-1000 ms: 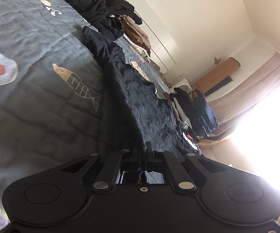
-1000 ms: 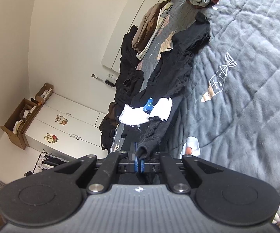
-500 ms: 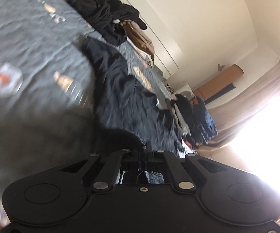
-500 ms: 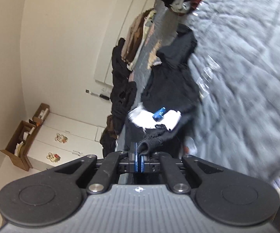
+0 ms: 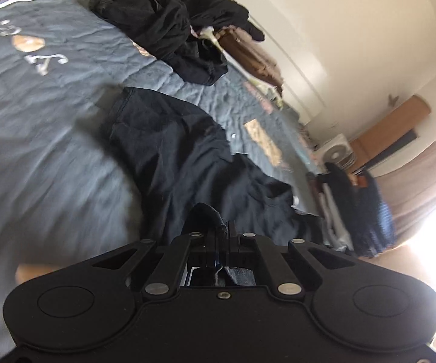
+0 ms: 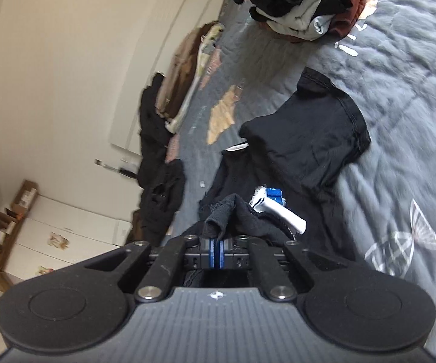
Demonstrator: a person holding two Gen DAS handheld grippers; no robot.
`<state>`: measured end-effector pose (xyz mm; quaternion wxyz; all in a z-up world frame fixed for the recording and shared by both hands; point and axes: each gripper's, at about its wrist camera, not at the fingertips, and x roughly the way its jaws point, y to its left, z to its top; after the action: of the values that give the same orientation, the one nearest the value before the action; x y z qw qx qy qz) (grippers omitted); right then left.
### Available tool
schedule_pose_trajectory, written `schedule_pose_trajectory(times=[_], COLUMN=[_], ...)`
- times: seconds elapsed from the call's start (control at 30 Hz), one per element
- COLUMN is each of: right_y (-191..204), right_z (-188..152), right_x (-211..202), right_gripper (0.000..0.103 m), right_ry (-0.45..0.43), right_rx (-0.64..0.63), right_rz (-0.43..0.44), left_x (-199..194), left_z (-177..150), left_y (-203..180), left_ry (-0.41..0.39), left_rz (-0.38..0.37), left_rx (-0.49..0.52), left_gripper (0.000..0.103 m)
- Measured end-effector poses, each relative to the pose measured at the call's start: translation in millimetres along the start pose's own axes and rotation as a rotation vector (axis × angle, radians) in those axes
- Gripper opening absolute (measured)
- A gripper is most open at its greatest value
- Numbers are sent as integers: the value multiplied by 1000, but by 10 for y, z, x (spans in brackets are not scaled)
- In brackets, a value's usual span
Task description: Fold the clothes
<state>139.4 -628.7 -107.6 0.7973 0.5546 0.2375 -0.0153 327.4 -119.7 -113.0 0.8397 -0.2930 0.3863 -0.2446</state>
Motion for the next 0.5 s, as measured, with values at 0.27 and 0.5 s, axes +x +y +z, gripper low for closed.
schedule_pose_trajectory(times=[0.27, 0.5], right_y=[-324, -95], right_z=[375, 378], right_x=[922, 597], right_gripper=[50, 72], right_ry=[33, 79], right_rx=[-127, -407], right_rz=[-161, -225], left_x=[715, -161], left_z=[118, 159], left_y=[235, 362], left_ry=[80, -57], left_rz=[101, 60], left_rx=[68, 236], left_gripper=[18, 64])
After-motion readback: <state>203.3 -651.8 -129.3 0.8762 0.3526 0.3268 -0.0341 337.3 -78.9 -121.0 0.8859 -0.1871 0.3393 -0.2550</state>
